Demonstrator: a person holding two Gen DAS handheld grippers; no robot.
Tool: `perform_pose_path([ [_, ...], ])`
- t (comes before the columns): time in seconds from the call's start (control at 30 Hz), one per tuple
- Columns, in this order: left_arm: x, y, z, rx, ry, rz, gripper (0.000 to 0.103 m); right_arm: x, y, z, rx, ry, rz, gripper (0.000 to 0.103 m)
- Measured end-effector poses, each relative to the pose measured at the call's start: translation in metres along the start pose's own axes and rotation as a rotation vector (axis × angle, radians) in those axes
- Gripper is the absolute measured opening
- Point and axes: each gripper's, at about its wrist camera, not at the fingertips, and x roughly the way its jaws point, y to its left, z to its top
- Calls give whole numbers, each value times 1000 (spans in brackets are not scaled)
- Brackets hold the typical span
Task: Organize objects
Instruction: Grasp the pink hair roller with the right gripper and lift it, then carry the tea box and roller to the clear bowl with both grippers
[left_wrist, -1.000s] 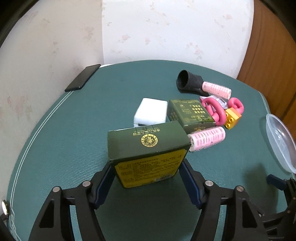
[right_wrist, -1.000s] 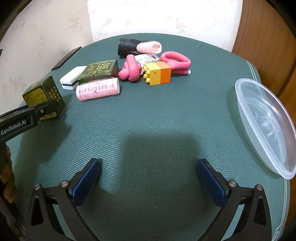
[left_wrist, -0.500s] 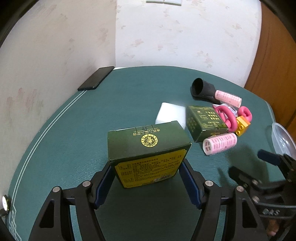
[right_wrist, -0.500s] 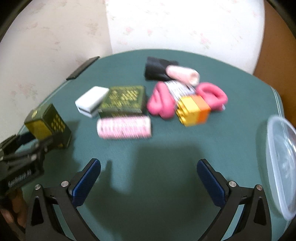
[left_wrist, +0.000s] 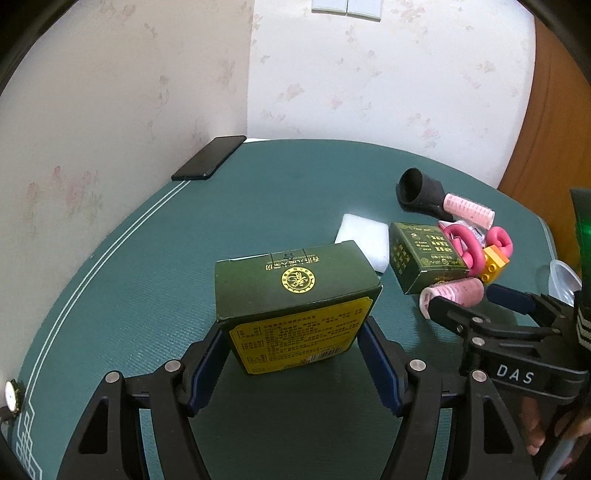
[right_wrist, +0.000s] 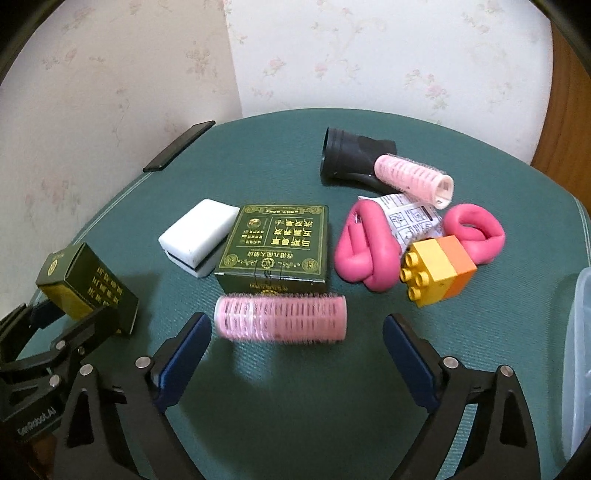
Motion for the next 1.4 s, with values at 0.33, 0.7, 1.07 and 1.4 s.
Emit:
perform_pose_path([
  [0.33, 1, -2, -1, 9, 7, 17, 73, 5, 0, -1, 1, 24, 27, 73],
  [0.7, 1, -4, -1, 12, -4, 18, 73, -20, -5, -12, 21, -34, 8, 73],
  [1.07, -14, -31, -3, 77, -49, 24, 73, -69, -34, -33, 118, -129, -24, 73],
  [1.4, -29, -84, -2, 176, -53, -36, 73, -115, -84, -56, 191, -210, -104, 73],
])
